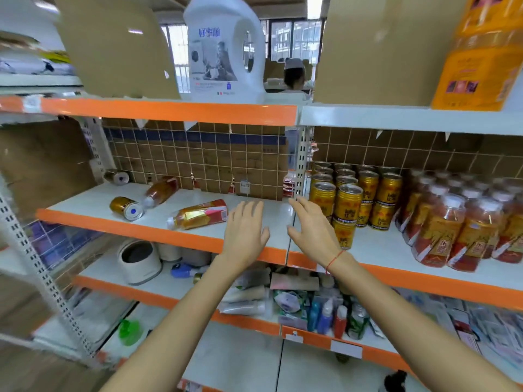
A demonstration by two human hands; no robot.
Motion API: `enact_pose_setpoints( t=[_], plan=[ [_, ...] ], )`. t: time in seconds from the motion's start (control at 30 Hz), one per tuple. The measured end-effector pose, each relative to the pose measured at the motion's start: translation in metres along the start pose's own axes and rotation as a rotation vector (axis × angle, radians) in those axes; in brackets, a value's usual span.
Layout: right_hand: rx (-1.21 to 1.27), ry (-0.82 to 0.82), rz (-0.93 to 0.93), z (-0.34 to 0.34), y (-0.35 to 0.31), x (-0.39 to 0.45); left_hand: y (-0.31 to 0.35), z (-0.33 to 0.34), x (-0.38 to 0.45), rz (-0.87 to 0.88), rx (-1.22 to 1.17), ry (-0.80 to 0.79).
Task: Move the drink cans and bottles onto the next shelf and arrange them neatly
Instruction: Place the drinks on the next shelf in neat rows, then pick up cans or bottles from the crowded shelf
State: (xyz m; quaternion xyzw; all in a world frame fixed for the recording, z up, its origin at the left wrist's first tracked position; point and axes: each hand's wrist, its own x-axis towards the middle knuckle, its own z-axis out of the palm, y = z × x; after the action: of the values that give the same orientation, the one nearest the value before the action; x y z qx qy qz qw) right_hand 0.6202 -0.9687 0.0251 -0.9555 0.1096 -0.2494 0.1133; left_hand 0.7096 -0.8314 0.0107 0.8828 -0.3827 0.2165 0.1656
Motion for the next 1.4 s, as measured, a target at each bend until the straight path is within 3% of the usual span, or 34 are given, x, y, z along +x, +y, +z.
enact_pose_setpoints(
  t=[0.83, 1.13, 1.4],
  plan=[
    [0.037, -0.11, -0.241, 0.041, -0.055, 0.068, -0.097, -0.025, 0.016, -0.165, 0.069, 0.099],
    [0.109, -0.123, -0.234, 0.093, -0.116, 0.096, -0.187, -0.03, 0.0, -0.208, 0.118, 0.047],
    [0.066, -0.157, -0.203, 0.153, -0.188, 0.138, -0.305, -0.041, -0.005, -0.191, 0.134, 0.006]
  ],
)
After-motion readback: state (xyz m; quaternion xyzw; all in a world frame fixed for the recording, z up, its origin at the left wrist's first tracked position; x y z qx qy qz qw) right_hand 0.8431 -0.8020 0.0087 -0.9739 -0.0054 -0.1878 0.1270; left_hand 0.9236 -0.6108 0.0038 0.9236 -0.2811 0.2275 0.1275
